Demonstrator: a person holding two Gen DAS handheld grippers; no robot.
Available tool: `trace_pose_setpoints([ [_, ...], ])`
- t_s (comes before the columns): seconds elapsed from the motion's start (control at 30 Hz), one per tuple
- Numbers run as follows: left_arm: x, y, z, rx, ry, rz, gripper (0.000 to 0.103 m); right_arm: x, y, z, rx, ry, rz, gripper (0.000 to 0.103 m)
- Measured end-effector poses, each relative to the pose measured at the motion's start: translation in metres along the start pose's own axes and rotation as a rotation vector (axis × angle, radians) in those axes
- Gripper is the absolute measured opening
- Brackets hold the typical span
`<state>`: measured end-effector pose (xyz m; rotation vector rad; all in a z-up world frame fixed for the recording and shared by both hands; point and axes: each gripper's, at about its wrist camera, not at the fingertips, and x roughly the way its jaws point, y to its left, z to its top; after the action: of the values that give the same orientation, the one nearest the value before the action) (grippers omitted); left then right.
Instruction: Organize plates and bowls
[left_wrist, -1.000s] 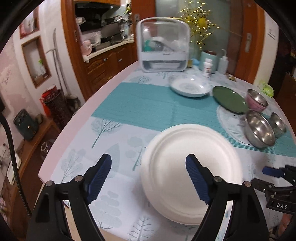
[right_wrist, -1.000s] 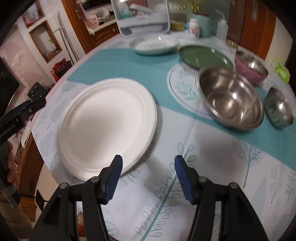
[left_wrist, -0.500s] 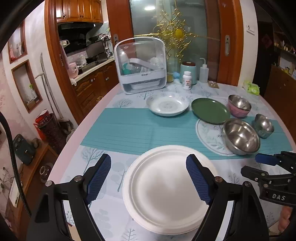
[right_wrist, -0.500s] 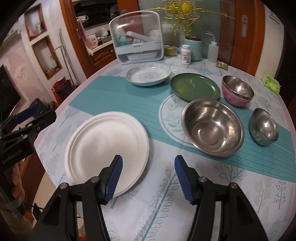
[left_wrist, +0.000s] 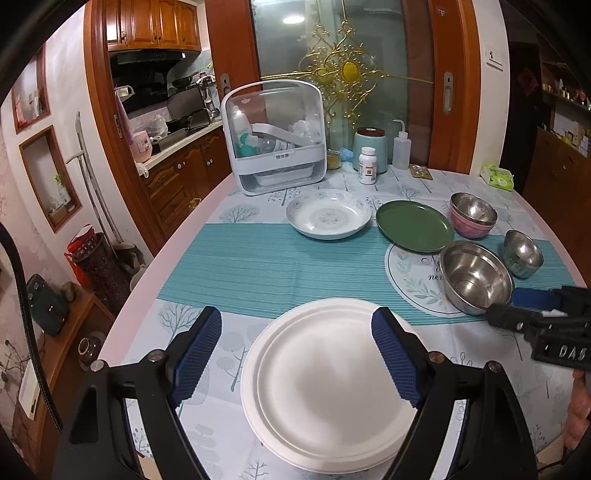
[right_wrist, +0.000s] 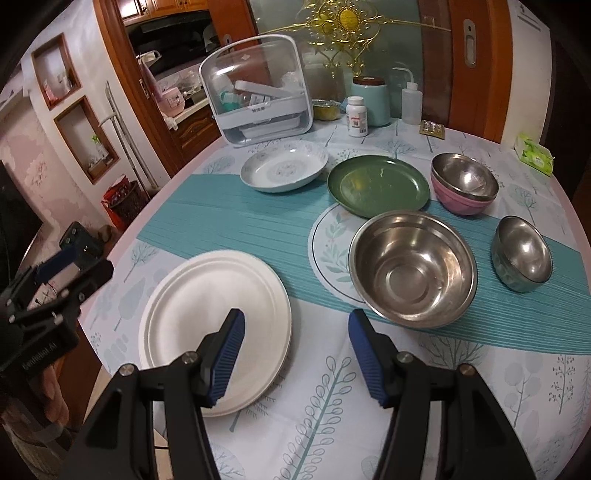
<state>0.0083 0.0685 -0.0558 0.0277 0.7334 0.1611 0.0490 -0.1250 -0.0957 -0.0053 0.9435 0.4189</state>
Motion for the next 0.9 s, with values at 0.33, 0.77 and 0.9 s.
trace_pose_setpoints([
  [0.33,-0.008,0.000,0.022,0.002,0.013,-0.054,0.082,-0.025,-0.006,0.019,0.022,-0.033,0.018,0.059],
  [0.77,-0.026,-0.006,0.091,0.032,0.045,-0.066,0.082,-0.084,-0.026,0.056,0.071,-0.098,0.012,0.059],
  [0.9,-0.026,-0.005,0.109,0.064,0.045,-0.040,0.082,-0.093,-0.033,0.071,0.079,-0.119,-0.002,0.059],
])
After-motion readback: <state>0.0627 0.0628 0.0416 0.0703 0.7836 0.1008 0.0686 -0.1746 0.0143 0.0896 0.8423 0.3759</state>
